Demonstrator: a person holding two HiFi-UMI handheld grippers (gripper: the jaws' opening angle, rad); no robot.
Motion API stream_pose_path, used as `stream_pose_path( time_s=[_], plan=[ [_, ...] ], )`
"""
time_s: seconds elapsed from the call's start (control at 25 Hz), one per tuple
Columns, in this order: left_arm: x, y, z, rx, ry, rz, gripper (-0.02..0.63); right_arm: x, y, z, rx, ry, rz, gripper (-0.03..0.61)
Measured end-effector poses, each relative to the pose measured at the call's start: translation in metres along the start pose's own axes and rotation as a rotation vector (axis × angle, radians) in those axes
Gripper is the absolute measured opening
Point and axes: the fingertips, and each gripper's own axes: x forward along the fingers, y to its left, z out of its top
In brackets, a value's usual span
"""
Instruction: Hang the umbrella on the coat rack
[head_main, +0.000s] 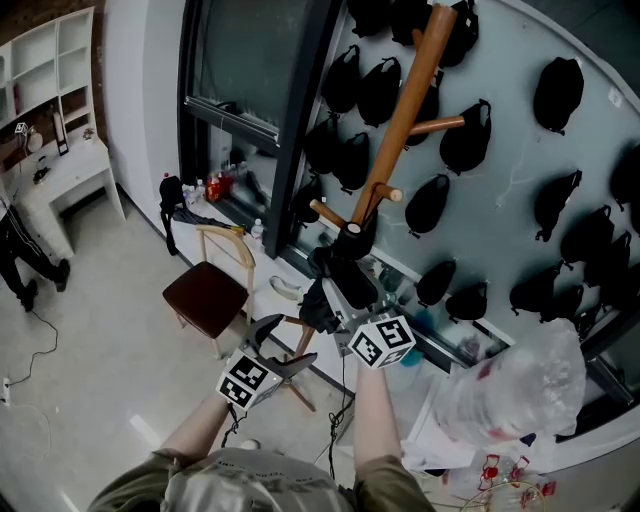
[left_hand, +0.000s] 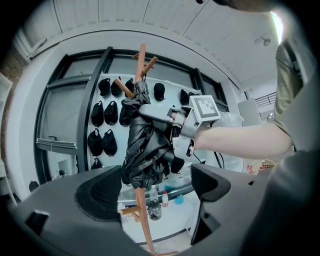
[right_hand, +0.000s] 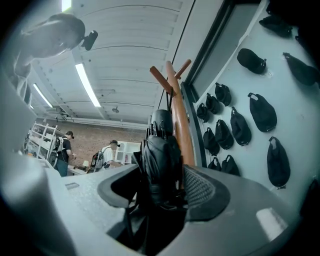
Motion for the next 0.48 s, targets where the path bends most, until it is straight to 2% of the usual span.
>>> stream_pose_path(
  time_s=[0.08, 0.48],
  plan=[
    [0.0009, 0.0011, -0.0004, -0.002, 0.001, 0.006, 0.445, 0.0002, -0.0016, -0.0007, 0.004, 0.004, 0.006, 0.265],
    [0.0043, 0.0093, 0.0008, -0.002, 0.001, 0.039, 0.444, -0.0011, -0.0016, 0.0004, -0.022, -0.01, 0.014, 0.265]
  ],
)
